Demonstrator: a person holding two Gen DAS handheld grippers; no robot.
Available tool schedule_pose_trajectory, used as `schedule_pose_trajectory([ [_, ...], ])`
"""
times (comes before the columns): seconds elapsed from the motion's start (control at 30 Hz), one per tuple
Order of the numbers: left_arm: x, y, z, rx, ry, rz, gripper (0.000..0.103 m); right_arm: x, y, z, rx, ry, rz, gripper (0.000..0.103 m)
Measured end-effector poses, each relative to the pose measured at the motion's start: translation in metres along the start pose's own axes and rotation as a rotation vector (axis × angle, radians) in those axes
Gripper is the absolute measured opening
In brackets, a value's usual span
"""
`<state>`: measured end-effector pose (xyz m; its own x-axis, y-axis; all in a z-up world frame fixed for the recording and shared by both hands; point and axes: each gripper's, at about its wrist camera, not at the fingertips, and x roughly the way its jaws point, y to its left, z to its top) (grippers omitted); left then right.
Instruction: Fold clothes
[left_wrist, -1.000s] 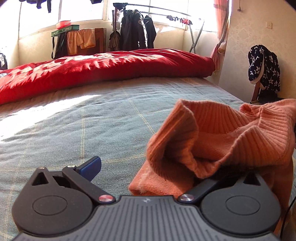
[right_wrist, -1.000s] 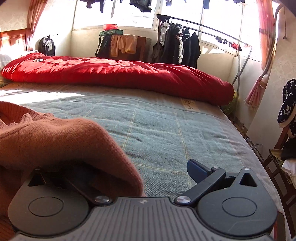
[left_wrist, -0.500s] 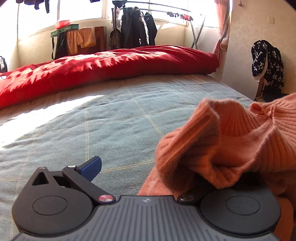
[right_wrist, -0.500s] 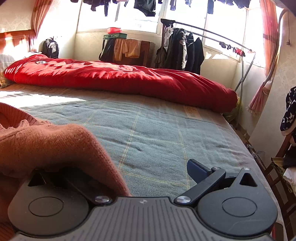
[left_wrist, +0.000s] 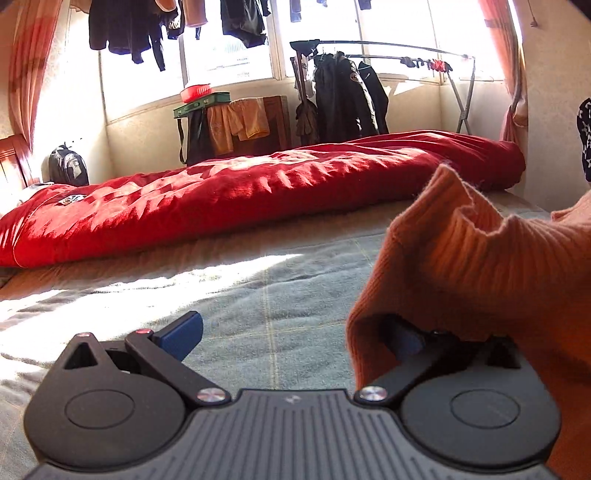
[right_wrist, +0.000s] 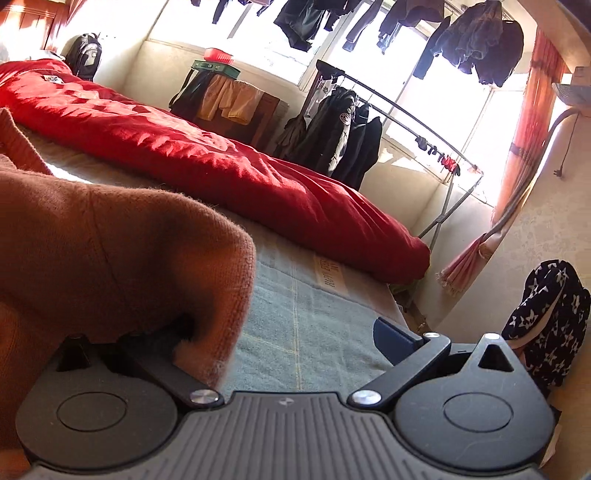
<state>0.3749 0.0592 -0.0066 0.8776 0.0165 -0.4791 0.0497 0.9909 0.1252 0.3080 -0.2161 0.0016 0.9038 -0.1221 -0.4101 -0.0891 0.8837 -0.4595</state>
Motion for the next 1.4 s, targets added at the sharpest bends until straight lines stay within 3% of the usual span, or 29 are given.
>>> schedule_pose_trajectory([
  [0.2,0.045,-0.002,0.014,0.011,0.002,0.029,0.102,0.075,-0.009,0.025,-0.009,0.045,-0.046,0.103],
  [0.37,0.071,-0.008,0.01,-0.016,0.108,-0.083,0.102,0.142,0.004,0.023,-0.045,0.175,0.022,0.103],
  [0.5,0.064,-0.008,-0.001,-0.026,0.148,-0.139,0.102,0.158,0.021,0.002,-0.068,0.247,0.103,0.103],
  [0.63,0.043,-0.002,-0.002,-0.007,0.179,-0.176,0.102,0.131,0.01,0.009,-0.032,0.214,0.153,0.103],
  [0.8,-0.004,-0.009,-0.01,0.079,0.223,-0.219,0.102,0.064,-0.013,0.029,0.043,0.169,0.272,0.103],
  [0.9,-0.032,-0.019,-0.022,0.121,0.264,-0.265,0.102,0.023,-0.016,0.033,0.074,0.191,0.378,0.103],
  [1.03,-0.068,-0.028,-0.036,0.168,0.274,-0.229,0.102,-0.021,-0.003,0.025,0.095,0.257,0.493,0.103],
  [1.23,-0.11,-0.024,-0.053,0.136,0.293,-0.24,0.102,-0.069,0.035,0.015,0.038,0.313,0.542,0.103],
  [1.4,-0.135,-0.023,-0.066,0.123,0.291,-0.23,0.102,-0.078,0.068,0.005,-0.024,0.371,0.491,0.103],
])
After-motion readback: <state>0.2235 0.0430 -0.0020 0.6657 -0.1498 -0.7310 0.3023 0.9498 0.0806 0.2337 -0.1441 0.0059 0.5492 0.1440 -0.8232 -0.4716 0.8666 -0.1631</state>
